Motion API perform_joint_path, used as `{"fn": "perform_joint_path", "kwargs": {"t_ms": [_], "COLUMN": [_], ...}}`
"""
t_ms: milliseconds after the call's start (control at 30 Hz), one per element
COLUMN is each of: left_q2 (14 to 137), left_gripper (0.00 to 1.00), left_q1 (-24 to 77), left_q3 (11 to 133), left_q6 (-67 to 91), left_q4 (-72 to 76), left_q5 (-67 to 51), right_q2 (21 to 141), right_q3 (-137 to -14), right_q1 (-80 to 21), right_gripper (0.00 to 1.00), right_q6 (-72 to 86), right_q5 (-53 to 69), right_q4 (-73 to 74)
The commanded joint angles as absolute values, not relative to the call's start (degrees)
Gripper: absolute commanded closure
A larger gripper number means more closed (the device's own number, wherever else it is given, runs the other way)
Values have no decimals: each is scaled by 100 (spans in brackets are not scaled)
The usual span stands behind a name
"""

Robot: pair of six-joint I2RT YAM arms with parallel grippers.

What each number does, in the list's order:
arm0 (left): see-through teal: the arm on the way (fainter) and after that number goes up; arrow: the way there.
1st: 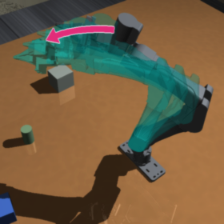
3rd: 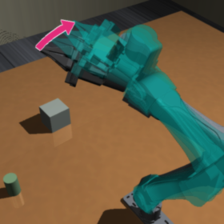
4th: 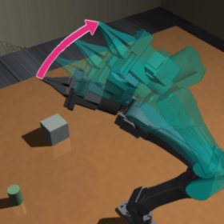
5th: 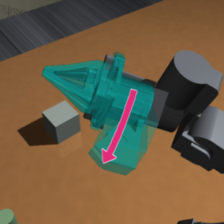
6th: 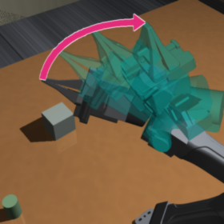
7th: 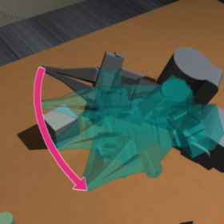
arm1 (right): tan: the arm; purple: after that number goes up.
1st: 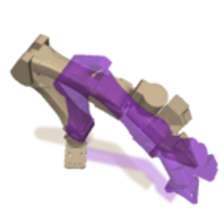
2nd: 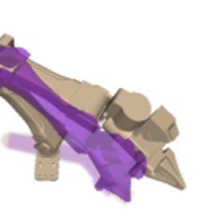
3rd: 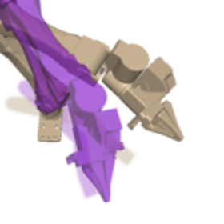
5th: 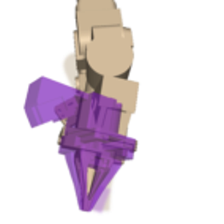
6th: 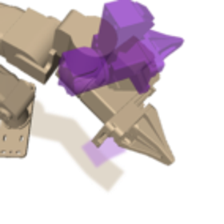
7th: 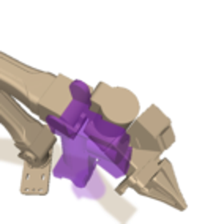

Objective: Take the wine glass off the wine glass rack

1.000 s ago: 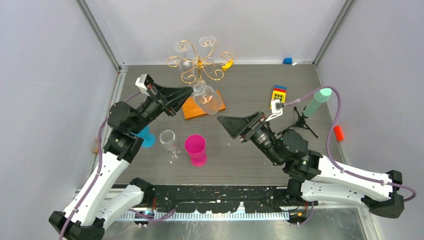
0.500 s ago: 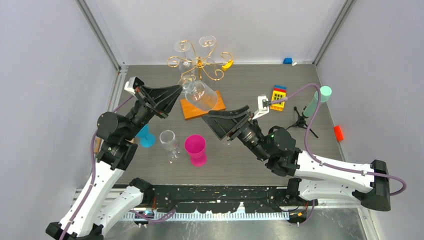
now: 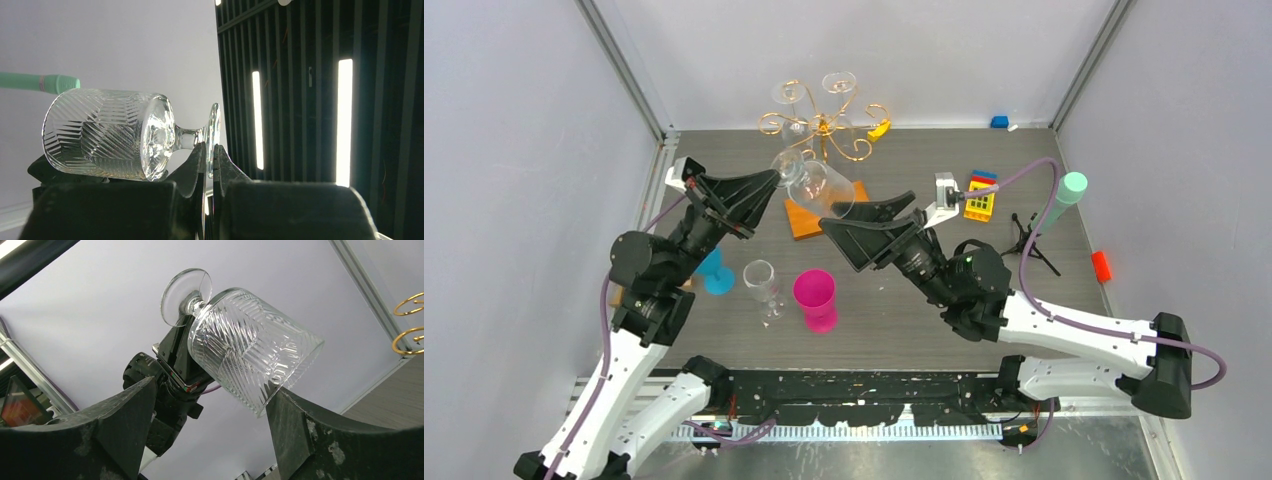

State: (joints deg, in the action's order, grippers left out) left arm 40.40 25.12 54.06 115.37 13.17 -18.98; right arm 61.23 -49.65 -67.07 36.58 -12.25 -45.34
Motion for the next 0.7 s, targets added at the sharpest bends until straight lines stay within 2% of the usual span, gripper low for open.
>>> {"fn": "perform_joint_path", "kwargs": {"t_ms": [0, 233, 400, 567, 667], "left_q2": [3838, 3634, 3543, 3690, 3746], "left_gripper": [100, 100, 100, 100, 100], "left_q1": [2533, 2534, 2538, 2535, 2531], "left_q3": [5509, 5445, 5269, 5156, 5150], "left_q6": [11672, 11435, 11317, 11387, 11388], "left_q4": [1711, 1136, 698, 816, 843], "left_q5": [-1730, -1402, -1187, -1289, -1320], "right_q2": [6252, 6379, 6336, 6332, 6350], "right_q3": [-5305, -5132, -5122, -5184, -5233], "right_q1": [-6461, -6266, -6246, -6249, -6249], "right_gripper": [18, 39, 56, 62, 73], "right_q6": [3776, 4065, 4109, 4096, 4089], "right_q5": [-661, 291, 439, 538, 653], "right_q4": [-5310, -6195, -6344, -6369, -6352]}}
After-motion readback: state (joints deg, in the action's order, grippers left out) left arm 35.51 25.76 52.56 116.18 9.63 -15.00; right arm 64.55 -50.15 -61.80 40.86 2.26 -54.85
